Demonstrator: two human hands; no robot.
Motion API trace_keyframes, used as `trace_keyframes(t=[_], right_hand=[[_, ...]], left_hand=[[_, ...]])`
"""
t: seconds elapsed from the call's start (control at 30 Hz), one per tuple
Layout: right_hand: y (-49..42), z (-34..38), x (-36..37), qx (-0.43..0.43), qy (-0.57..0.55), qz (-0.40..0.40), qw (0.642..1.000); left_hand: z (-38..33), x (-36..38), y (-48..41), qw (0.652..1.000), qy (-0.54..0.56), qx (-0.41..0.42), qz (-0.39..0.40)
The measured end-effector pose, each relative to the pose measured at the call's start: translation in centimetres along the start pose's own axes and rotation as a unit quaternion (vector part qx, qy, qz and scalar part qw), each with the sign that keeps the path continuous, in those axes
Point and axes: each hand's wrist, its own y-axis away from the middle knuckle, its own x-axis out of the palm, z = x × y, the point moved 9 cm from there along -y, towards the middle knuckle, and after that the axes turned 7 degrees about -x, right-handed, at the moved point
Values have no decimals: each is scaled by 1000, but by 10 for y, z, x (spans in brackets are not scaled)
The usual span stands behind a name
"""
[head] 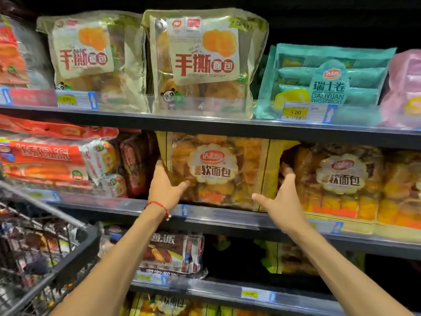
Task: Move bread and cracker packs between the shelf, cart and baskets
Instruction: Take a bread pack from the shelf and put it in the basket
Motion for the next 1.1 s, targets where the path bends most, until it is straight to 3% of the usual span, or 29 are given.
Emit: trace_keyframes(t=[0.17,0.37,0.63,0.87,1.0,1.1], right_hand=[[-11,-11,8,42,75,8,996],[-16,-18,12,70,162,40,983],[-27,-20,23,44,221,67,972],[-21,-15,20,32,262,20,964],[-2,2,12,-35,254,-21,966],[23,29,7,-164,294,-25,941]], left_hand=[[13,-1,-9,990,-116,-68,-44],[10,7,-12,966,-257,-32,-15],[12,6,-15,947,-315,-40,-41],[11,15,-12,937,-347,-32,9],[-6,12,14,945,-322,40,-26],[-23,13,51,922,-354,151,-37]])
